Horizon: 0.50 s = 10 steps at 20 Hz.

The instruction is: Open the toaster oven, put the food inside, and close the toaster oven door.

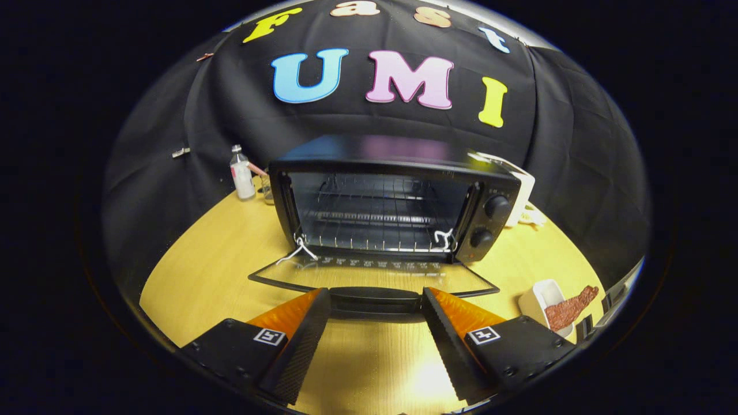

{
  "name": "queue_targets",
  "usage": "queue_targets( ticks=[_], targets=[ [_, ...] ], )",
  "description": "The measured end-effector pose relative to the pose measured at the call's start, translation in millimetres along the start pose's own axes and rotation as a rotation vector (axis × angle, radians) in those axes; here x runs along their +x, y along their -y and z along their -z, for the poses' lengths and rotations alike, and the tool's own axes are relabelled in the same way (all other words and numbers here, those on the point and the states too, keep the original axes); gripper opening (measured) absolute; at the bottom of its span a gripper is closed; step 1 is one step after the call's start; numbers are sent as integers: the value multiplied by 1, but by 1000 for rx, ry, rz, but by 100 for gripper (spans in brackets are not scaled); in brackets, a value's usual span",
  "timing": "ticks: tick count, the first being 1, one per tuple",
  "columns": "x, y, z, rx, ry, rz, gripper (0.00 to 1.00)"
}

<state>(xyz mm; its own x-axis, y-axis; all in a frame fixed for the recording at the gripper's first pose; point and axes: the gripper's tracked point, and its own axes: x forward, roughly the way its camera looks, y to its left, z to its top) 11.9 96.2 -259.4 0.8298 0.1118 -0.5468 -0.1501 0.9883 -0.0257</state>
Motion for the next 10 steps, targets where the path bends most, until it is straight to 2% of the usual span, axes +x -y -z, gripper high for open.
queue_targets(
  ticks=[4, 10],
  targets=[
    [10, -5, 31, -33, -70, -7, 98],
    [3, -13, 35, -85, -59, -25, 98]
  ],
)
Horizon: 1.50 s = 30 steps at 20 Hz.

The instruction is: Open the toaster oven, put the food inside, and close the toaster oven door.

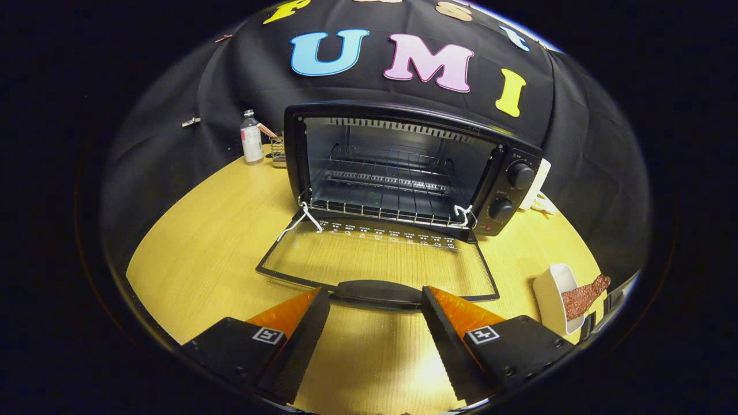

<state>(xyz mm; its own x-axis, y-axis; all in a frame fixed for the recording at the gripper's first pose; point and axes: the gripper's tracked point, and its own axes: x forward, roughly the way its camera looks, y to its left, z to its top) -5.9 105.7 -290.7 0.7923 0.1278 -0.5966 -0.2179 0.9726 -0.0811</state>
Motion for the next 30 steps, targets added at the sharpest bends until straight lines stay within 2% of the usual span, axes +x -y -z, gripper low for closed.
queue_targets(
  ticks=[4, 9, 15, 22, 26, 30],
  targets=[
    [-36, 21, -38, 9, 78, 5, 98],
    [-85, 80, -91, 17, 190, 42, 98],
    [-104, 164, -104, 56, 208, 53, 98],
    [-94, 280, -82, 56, 127, 29, 98],
    [-79, 320, -57, 113, 38, -56, 98],
    [-65, 339, -28, 159, -54, -153, 99]
  ],
)
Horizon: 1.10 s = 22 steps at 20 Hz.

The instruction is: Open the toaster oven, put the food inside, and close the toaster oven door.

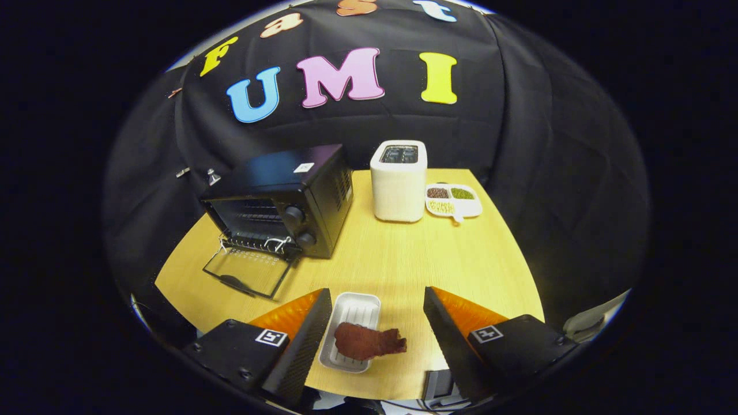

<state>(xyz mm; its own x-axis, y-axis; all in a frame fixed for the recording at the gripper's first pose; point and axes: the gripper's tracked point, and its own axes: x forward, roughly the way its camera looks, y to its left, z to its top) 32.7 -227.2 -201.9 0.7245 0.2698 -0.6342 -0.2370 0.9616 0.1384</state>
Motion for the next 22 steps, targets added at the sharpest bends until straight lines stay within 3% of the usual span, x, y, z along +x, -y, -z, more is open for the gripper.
queue_targets(
  ticks=[11, 13, 15, 18, 21, 22],
  targets=[
    [27, 13, 77, 324, -245, -158, 96],
    [31, 10, 78, 378, -252, -180, 80],
    [35, 7, 83, 403, -269, -195, 76],
    [37, 9, 87, 425, -284, -194, 50],
    [35, 8, 92, 478, -324, -200, 29],
    [35, 4, 92, 519, -335, -221, 27]
  ],
)
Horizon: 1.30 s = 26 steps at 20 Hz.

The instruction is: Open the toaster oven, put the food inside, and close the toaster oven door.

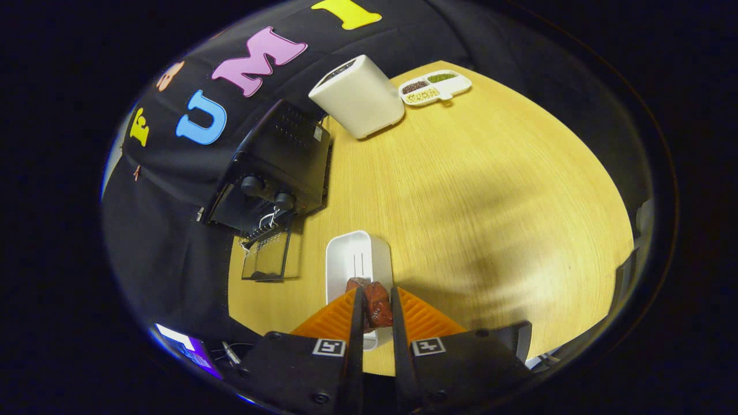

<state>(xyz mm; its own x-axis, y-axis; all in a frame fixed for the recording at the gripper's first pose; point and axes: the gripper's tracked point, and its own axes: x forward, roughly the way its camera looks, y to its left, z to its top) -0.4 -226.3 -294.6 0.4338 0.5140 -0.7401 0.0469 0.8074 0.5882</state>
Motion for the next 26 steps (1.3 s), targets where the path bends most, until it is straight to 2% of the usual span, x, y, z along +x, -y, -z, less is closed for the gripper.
queue_targets(
  ticks=[2, 4, 12, 18, 26],
  targets=[
    [-4, -4, 0, 54, -16, -14, 20],
    [-4, -6, -4, 46, -7, -15, 14],
    [-28, -32, -16, -24, 41, 3, 14],
    [-55, -79, -22, -36, 132, -5, 14],
    [-59, -155, 23, 20, 207, -23, 14]
  ],
)
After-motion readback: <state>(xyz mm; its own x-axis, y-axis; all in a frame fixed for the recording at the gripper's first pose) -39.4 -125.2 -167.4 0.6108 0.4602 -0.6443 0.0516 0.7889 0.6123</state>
